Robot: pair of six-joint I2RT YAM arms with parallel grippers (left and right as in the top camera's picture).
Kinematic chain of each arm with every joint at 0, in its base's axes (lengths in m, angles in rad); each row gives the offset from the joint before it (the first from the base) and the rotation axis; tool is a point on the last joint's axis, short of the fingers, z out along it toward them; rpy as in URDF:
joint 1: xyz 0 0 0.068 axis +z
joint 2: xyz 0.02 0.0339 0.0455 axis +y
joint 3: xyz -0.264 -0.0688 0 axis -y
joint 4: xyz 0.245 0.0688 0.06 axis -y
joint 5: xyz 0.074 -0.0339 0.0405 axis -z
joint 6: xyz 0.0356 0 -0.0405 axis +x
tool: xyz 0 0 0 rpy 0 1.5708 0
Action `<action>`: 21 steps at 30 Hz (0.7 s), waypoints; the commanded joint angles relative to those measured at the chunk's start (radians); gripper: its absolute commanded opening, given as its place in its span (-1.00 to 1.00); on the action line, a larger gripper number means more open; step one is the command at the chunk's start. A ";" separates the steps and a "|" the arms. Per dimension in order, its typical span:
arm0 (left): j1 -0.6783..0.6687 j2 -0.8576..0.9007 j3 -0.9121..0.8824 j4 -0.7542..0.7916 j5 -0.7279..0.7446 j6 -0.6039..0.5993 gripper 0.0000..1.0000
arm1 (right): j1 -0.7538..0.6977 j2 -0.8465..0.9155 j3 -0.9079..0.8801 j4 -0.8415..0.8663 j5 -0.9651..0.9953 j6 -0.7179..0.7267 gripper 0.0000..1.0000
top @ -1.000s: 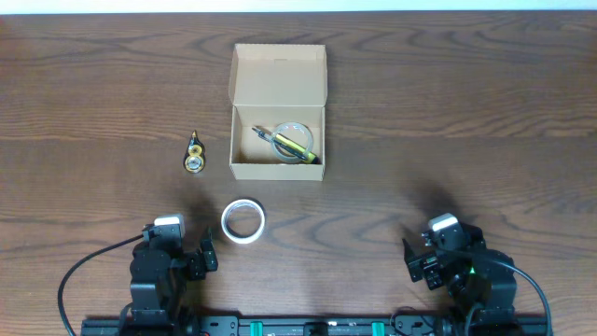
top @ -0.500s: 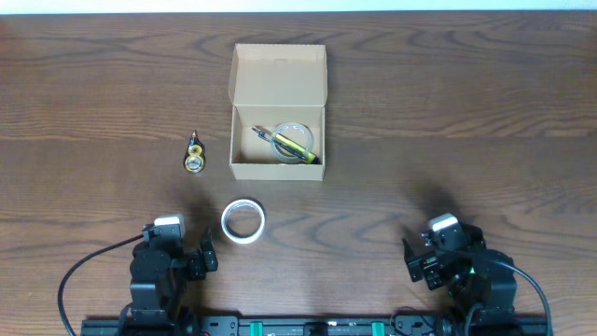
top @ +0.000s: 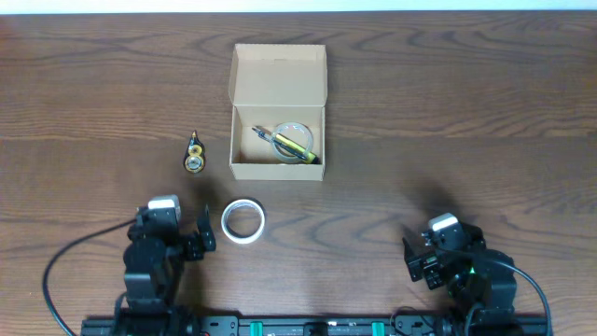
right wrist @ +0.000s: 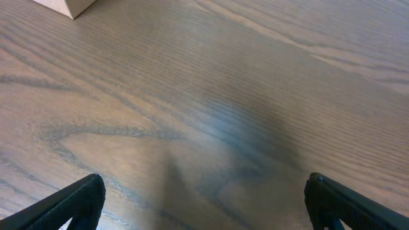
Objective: Pack container
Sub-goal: 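Move the left gripper to the tape dispenser and grasp it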
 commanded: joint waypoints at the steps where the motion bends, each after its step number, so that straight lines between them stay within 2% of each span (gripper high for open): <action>1: 0.002 0.120 0.125 0.024 0.002 0.003 0.91 | -0.008 -0.010 -0.009 -0.001 -0.005 -0.014 0.99; 6: 0.002 0.405 0.401 0.024 -0.001 0.003 0.91 | -0.008 -0.010 -0.009 -0.001 -0.005 -0.014 0.99; 11: 0.002 0.607 0.620 -0.011 -0.027 0.004 0.91 | -0.008 -0.010 -0.009 -0.001 -0.005 -0.014 0.99; 21: 0.003 0.958 1.023 -0.303 -0.034 0.011 0.91 | -0.008 -0.010 -0.009 -0.001 -0.005 -0.014 0.98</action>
